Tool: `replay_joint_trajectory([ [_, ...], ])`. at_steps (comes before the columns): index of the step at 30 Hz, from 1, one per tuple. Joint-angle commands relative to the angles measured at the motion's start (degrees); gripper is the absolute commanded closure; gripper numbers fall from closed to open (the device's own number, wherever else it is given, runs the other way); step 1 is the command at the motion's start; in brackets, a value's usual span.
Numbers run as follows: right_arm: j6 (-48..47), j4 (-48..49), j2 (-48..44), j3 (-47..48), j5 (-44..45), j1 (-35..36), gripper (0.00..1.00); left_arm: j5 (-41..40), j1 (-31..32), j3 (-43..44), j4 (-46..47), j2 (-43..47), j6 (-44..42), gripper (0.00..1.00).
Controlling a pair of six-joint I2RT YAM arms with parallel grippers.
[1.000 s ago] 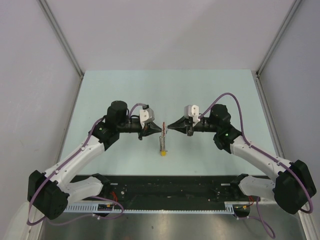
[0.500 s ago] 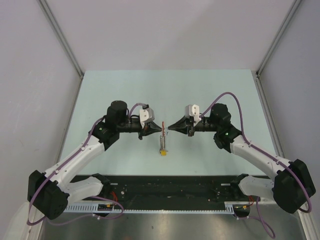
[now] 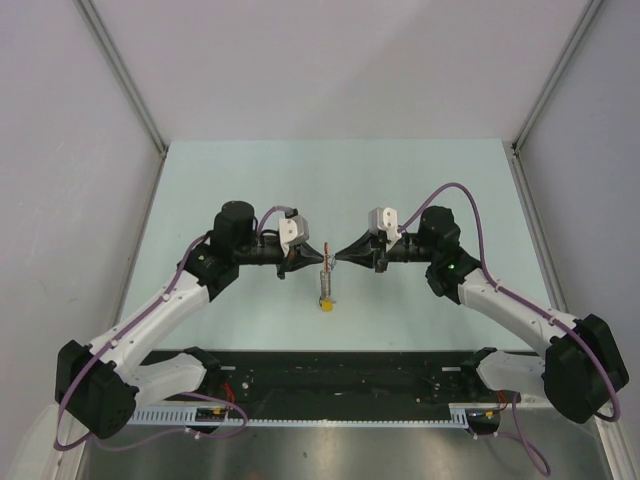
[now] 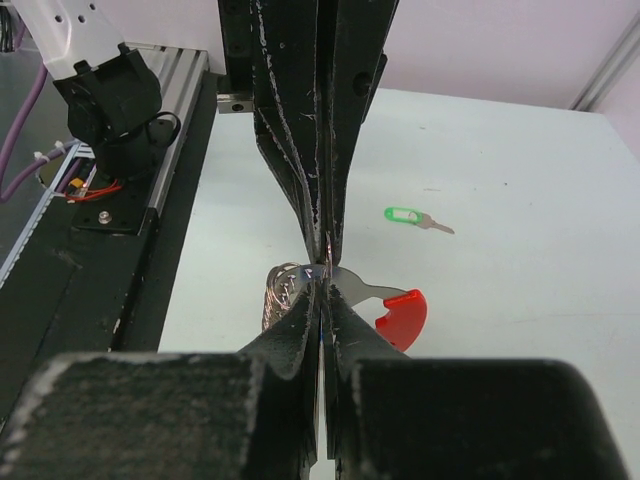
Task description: Put the keys on the keyring
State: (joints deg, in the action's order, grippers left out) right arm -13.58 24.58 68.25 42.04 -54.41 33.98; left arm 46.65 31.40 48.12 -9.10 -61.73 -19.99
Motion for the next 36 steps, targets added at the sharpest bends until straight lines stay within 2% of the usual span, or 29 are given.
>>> replay_joint_trajectory([
  [1,1.19,3.02,0.22,2.43,0.45,0.3,1.0,0.63,0.42,0.66,2.42,0.21,-0.49,1.0],
  [9,1.98,2.93,-0.4,2.43,2.47,0.3,1.0,0.89,0.33,0.75,2.51,0.12,-0.58,1.0],
  [36,2.51,3.19,-0.92,2.43,1.24,0.3,1.0,0.1,0.33,0.57,2.86,0.21,-0.23,1.0],
])
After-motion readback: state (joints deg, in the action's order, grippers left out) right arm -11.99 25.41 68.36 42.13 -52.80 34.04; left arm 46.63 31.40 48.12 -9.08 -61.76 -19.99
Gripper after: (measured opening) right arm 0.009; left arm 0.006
